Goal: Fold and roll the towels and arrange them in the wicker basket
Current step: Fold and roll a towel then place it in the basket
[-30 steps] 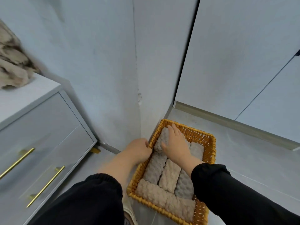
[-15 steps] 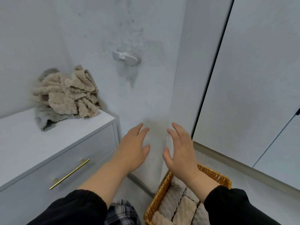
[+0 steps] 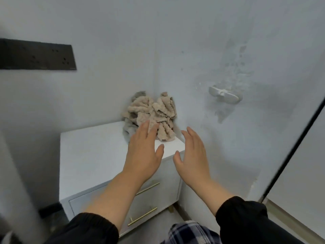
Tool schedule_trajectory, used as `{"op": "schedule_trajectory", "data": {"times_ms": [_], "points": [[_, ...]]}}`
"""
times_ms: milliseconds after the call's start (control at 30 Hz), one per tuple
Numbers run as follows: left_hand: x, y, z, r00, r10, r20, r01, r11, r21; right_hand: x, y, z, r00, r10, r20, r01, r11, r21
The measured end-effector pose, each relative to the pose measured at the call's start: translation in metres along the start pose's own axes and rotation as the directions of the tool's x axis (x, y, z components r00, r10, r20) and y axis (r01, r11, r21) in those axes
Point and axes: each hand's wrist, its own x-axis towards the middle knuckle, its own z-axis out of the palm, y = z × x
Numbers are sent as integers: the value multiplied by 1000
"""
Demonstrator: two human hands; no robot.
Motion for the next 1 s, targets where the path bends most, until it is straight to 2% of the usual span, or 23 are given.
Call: {"op": "schedule_trajectory", "data": {"times_ms": [100,233,467,600,767,867,1000], "points": [[-1,-34,-11,990,-142,-26,142,990,3,15,-27,34,999,42,21,-44,994,96],[-3,-70,-10,940,-340,-1,340,940,-1,26,-47,71,994,100,35,-105,970,217],[-4,-124,16,823,-563,74,562,826,40,31,-42,123,988,106,110,-127,969,211],[7,-145,32,783,-604,147,598,797,86,39,-34,149,982,122,145,-148,972,184],[26,-163,50,800,-573,179,565,819,97,64,-21,163,978,172,122,-183,979,88],[41,-172,61,814,-564,138,555,826,98,82,-10,168,977,187,104,-188,982,2],[69,-167,84,825,-564,35,565,824,-33,100,0,171,989,107,101,-91,985,-148]]}}
